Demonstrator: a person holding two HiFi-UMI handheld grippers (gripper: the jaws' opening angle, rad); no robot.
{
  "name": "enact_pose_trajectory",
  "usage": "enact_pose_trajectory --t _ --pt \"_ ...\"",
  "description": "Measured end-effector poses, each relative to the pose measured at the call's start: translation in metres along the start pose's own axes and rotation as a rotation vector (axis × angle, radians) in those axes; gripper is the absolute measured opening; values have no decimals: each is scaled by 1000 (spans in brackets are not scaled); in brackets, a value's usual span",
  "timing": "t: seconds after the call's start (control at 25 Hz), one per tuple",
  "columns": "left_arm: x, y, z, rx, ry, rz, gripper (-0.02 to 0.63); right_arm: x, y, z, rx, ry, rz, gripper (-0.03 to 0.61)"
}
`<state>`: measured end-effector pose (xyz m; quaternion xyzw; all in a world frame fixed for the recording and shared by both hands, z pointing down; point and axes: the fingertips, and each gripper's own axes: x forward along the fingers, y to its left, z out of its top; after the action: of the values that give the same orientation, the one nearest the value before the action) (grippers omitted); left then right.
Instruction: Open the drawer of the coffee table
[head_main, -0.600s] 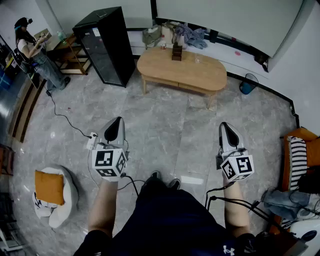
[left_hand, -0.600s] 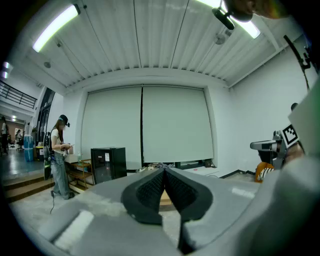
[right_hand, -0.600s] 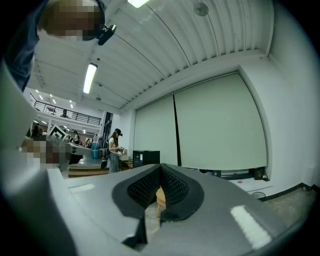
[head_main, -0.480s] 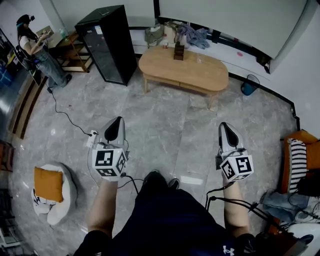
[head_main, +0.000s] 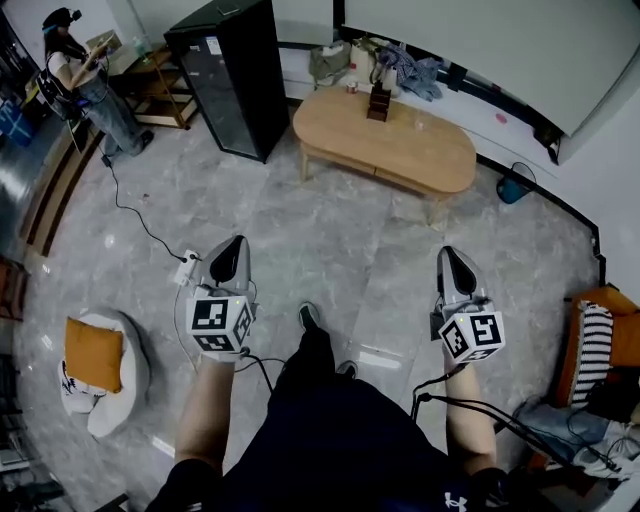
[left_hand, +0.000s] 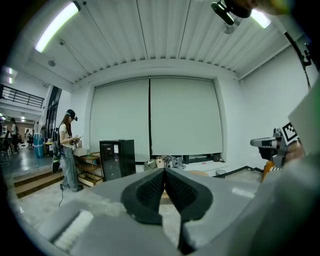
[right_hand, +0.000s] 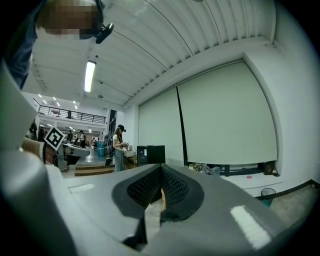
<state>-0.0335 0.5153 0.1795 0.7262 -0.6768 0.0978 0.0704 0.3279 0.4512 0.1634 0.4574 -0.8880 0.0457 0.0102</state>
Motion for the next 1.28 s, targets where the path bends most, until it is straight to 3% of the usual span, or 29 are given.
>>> enact_pose_trajectory --t 0.48,0.76,1.28 --pt "128 90 15 -30 17 -2 3 164 -19 -4 19 60 4 3" --pt "169 136 6 -33 47 -5 3 228 -8 -18 43 86 2 3" --pt "275 155 -6 -20 136 -57 3 327 -30 -58 117 150 15 3"
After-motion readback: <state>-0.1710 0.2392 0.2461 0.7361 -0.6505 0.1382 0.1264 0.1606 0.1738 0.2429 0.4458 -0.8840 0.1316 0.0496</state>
